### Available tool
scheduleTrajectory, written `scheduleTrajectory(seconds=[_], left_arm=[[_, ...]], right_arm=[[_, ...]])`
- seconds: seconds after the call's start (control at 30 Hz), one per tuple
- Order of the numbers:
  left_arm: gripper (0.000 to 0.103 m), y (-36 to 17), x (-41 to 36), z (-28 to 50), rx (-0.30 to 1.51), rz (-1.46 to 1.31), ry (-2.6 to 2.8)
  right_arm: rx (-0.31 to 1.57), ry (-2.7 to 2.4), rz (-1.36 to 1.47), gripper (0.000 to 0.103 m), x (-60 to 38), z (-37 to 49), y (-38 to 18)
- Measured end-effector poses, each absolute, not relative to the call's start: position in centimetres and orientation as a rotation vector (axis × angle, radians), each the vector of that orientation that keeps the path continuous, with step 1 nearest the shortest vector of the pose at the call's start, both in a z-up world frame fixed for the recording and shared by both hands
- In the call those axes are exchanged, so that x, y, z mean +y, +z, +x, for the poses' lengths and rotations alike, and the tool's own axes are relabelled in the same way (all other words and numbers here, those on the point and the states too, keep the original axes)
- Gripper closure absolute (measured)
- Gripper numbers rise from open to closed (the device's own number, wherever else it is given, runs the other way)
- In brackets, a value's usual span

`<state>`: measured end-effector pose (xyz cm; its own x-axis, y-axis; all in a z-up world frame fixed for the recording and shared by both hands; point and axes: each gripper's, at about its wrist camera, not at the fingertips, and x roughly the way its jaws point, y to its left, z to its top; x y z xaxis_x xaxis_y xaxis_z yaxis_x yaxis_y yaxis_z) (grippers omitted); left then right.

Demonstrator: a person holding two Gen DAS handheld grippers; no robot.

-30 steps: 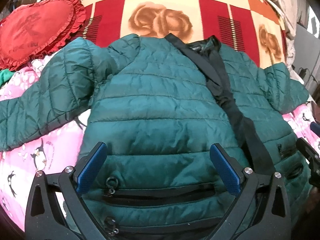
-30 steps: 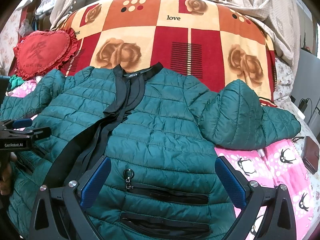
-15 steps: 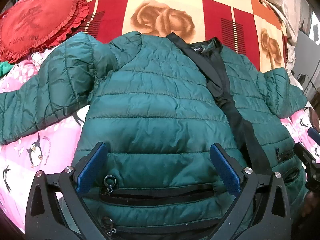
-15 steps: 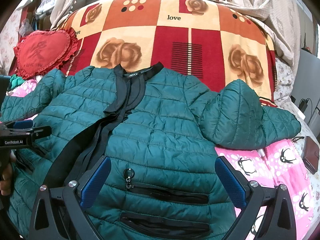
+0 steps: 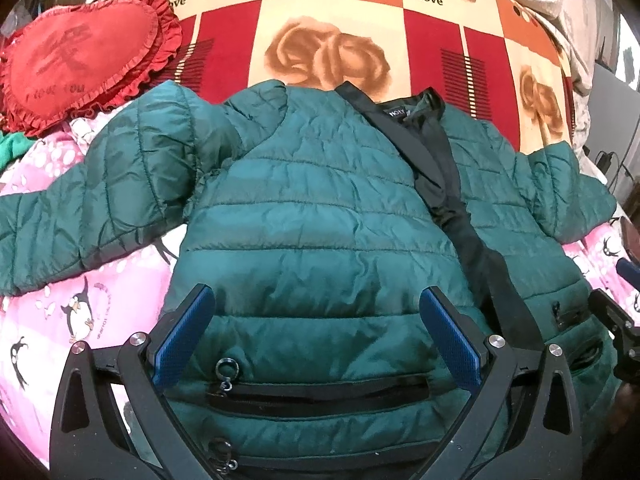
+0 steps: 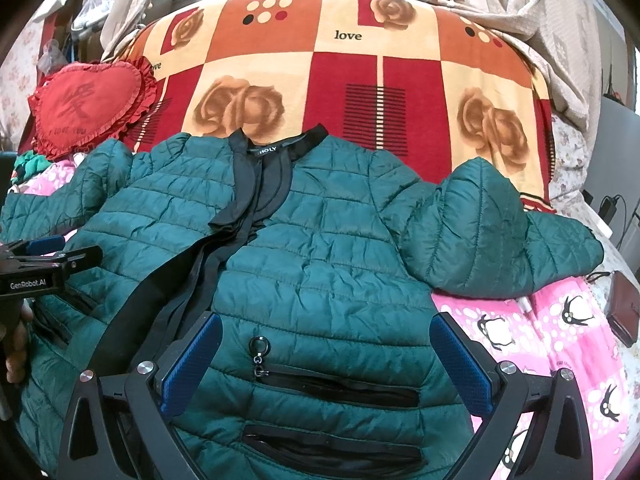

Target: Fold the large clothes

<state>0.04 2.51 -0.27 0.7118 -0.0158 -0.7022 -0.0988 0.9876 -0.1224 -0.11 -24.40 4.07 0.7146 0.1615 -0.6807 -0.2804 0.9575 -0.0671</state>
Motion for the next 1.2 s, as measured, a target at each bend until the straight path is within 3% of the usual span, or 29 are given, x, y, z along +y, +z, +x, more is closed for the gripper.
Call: scheduleTrajectory(seconds=[1.2], left_arm=[[0.000,-1.15,2.22,0.50,0.834,-0.160,0.026]], right_arm=[[0.732,0.248,-0.175,0.000,-24.29,-0.20,4.04]])
